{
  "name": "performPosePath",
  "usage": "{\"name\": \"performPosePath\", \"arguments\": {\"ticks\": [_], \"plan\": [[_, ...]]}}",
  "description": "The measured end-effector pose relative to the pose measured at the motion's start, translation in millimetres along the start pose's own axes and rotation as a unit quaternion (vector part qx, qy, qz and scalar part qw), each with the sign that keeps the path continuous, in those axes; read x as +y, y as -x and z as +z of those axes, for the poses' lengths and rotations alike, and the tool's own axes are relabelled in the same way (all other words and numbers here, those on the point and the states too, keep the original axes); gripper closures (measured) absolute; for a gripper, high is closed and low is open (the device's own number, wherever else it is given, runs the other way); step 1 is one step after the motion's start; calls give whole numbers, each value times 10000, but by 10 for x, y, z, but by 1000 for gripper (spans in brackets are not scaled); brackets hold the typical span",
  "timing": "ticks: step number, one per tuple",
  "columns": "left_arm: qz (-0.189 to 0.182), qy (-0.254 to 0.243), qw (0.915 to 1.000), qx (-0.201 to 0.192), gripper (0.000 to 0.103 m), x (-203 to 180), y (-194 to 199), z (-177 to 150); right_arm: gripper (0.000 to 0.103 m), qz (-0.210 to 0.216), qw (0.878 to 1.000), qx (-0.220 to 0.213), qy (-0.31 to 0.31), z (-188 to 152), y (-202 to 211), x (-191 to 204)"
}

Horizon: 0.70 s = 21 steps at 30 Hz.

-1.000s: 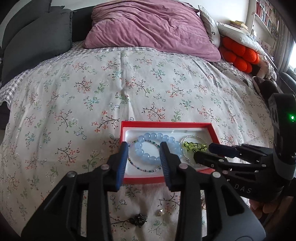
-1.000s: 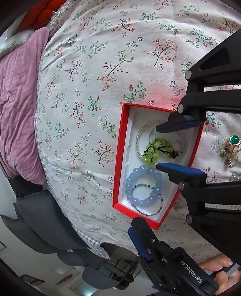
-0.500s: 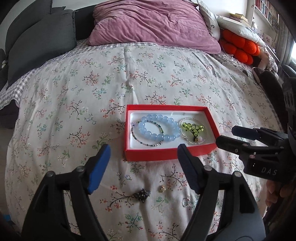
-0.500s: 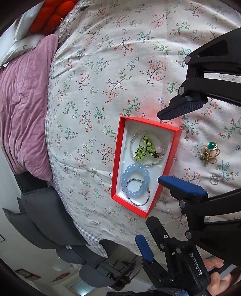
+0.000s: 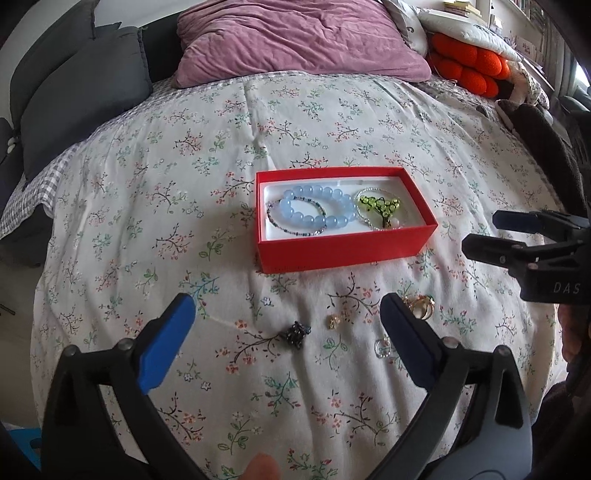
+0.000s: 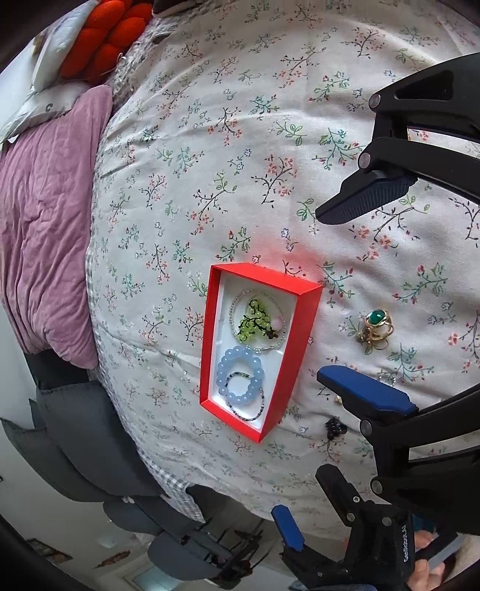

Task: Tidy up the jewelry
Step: 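Withdraw both tools toward the black hair clip and gold rings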

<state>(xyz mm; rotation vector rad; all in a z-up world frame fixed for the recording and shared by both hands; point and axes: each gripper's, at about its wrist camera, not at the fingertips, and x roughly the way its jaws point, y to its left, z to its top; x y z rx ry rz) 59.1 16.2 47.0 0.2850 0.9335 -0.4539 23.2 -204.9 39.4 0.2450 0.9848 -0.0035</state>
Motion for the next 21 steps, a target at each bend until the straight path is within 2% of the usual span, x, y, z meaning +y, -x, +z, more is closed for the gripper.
{"name": "performPosePath", "arguments": {"ticks": [5, 8, 16, 21], "plan": [[-73, -8, 9997, 238, 1, 61, -29, -151, 17, -327, 9991, 63, 263, -135, 27, 41], [-140, -63, 9992, 379, 1, 104, -76, -264, 12, -536, 9977, 71, 401, -233, 22, 31], [-77, -225, 9965, 803, 1, 174, -346, -626, 10, -707, 9933, 485, 781, -526, -165, -62], [-265, -321, 9961, 778, 1, 136, -490, -757, 10, -552, 9912, 640, 1017, -713, -340, -14]]}}
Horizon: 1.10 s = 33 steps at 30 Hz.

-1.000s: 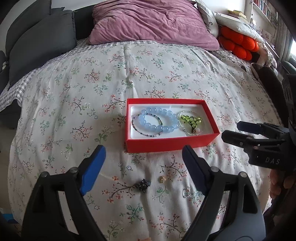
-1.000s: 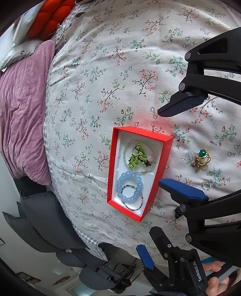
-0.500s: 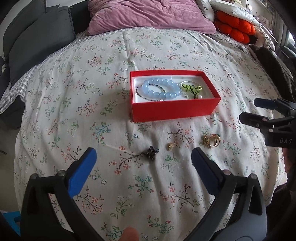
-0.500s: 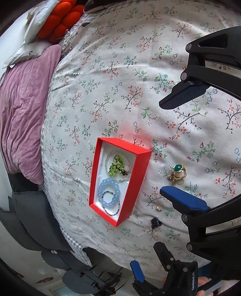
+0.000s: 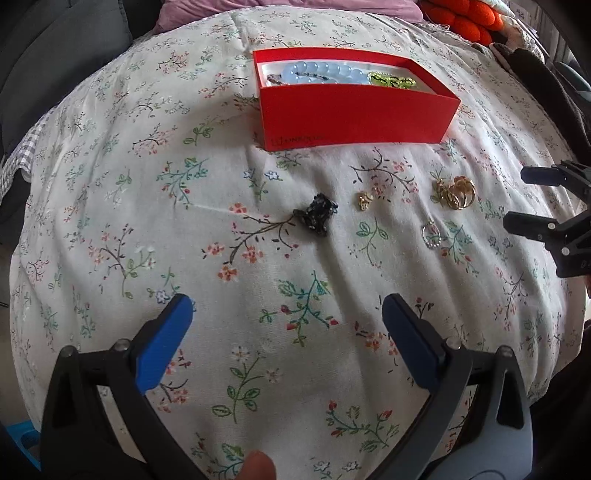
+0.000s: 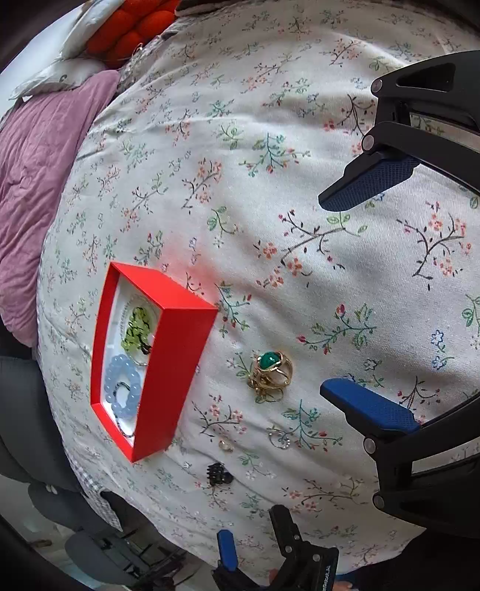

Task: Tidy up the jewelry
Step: 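Withdraw both tools toward the black hair clip and gold rings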

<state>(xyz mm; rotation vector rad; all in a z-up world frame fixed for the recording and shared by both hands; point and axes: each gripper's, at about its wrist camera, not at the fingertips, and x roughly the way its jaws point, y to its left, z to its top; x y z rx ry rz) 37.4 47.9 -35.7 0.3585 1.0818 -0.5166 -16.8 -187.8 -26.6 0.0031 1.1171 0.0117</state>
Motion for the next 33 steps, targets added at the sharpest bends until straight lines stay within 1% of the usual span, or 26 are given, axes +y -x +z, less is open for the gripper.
{"name": "performPosePath", "arguments": {"ticks": [2, 5, 9, 10, 12, 14, 16, 17, 21, 23, 25, 29, 31, 32, 33], "plan": [[-105, 39, 9999, -67, 1, 3, -65, -26, 10, 119, 9998, 41, 124, -48, -94, 58], [-56, -34, 9997, -233, 1, -15, -117, -53, 10, 156, 9993, 121, 325, -104, -242, 159], [-2, -241, 9985, -490, 0, -69, -149, -85, 9, 116, 9984, -86, 539, -131, -280, 227], [-31, -251, 9981, -564, 0, -68, -157, -97, 7, 131, 9984, -106, 543, -137, -289, 225], [-94, -249, 9976, -646, 0, -55, -181, -93, 0, 130, 9985, -175, 511, -156, -322, 217], [-139, -286, 9975, -624, 0, -53, -192, -65, 0, 139, 9984, -306, 460, -183, -360, 195], [-179, -326, 9973, -629, 0, -52, -216, -23, 0, 107, 9970, -482, 589, -200, -367, 210], [-54, -342, 9966, -750, 0, -53, -225, -10, 0, 113, 9965, -543, 628, -198, -366, 214], [-69, -368, 9960, -816, 0, -62, -238, 35, 0, 130, 9962, -582, 643, -174, -382, 203], [-135, -399, 9954, -863, 0, -64, -240, 58, 0, 115, 9959, -610, 662, -148, -383, 214], [-239, -450, 9945, -912, 3, -80, -224, 75, 0, 114, 9958, -600, 681, -103, -382, 221], [-320, -564, 9933, -962, 13, -125, -211, 104, 1, 161, 9960, -580, 667, -19, -389, 237], [-345, -580, 9928, -985, 18, -135, -203, 119, 6, 197, 9955, -594, 713, 9, -385, 274], [-352, -576, 9927, -997, 23, -135, -199, 130, 8, 216, 9952, -598, 744, 25, -381, 292], [-357, -572, 9927, -1003, 28, -130, -195, 141, 12, 236, 9949, -602, 777, 32, -376, 307]]}}
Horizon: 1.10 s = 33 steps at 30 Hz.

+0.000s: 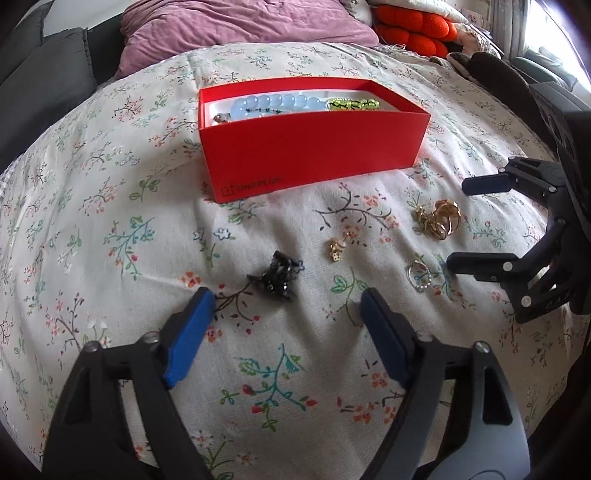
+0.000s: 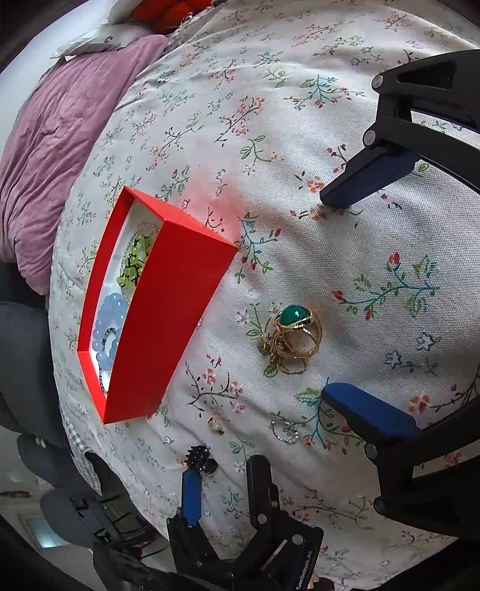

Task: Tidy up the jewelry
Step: 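Withdraw both tools toward the black hair clip and gold rings, then close the left tool on the black hair clip while the right tool grasps the green-stone gold ring, then lift the hair clip and gold ring and carry both toward the red box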

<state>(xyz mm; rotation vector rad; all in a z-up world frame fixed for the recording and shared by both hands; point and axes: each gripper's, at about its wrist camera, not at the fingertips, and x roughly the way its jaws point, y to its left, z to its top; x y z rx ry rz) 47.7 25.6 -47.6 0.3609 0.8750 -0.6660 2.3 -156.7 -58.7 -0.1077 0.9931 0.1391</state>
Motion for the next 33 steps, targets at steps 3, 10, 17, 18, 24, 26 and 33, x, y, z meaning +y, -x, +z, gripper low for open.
{"name": "performPosePath", "arguments": {"ticks": [3, 10, 17, 18, 24, 26, 33], "plan": [[-36, 89, 10000, -24, 38, 34, -2, 34, 23, 26, 9999, 28, 141, 46, 0, 56], [-74, 244, 9997, -52, 50, 94, -2, 72, 40, 160, 9996, 34, 209, 94, 5, 123], [-67, 255, 9996, -59, 64, 96, 10, 82, 47, 235, 9995, 34, 193, 123, 7, 132], [-67, 257, 9996, -58, 66, 97, 14, 85, 49, 248, 9995, 35, 185, 129, 9, 131], [-72, 243, 9997, -28, 74, 83, 21, 95, 64, 415, 9990, 63, 146, 156, 23, 153], [-71, 242, 9997, -18, 74, 80, 23, 102, 69, 498, 9986, 84, 133, 159, 25, 155], [-61, 244, 9997, 33, 74, 74, 37, 116, 73, 638, 9978, 101, 133, 167, 35, 164]]}}
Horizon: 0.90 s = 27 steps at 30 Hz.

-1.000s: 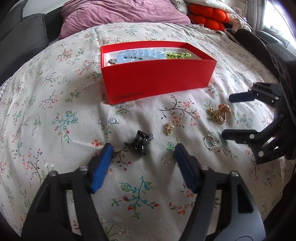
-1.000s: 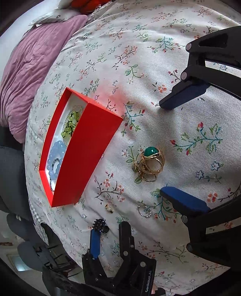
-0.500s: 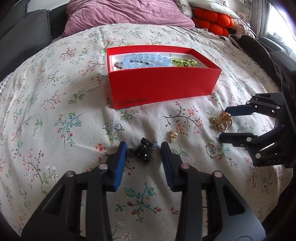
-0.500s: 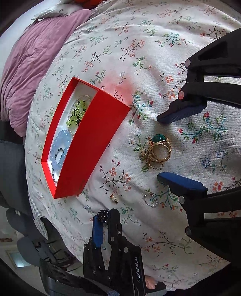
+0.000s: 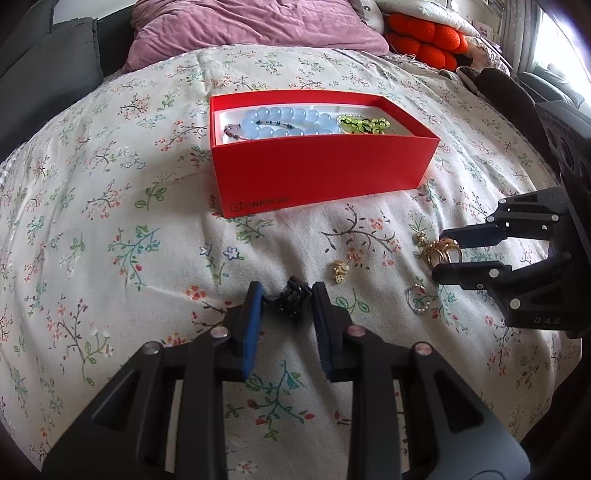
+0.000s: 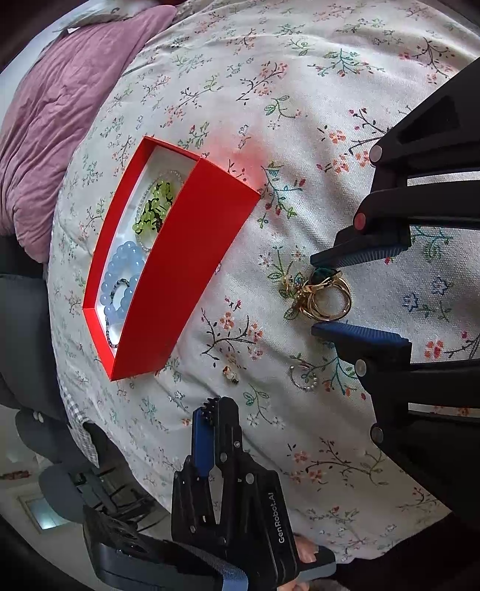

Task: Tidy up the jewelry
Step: 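Lift the hair clip and gold ring and carry both toward the red box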

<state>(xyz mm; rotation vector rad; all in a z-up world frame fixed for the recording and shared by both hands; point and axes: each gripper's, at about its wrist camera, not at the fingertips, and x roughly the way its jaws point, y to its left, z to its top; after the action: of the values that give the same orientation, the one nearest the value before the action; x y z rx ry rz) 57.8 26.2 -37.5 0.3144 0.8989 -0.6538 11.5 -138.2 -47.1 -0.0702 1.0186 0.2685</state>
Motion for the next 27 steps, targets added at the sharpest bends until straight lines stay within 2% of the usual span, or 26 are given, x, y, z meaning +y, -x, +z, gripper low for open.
{"name": "performPosePath", "arguments": {"ticks": [9, 22, 27], "plan": [[-80, -12, 10000, 13, 74, -57, 51, 26, 73, 27, 10000, 9, -18, 1, 62, 3], [-146, 29, 9999, -77, 74, -126, 213, 102, 73, 14, 9996, -262, -128, 63, 324, -18], [-178, 25, 9998, -27, 74, -155, 215, 108, 73, 82, 9997, -191, -155, 74, 365, -31]]}}
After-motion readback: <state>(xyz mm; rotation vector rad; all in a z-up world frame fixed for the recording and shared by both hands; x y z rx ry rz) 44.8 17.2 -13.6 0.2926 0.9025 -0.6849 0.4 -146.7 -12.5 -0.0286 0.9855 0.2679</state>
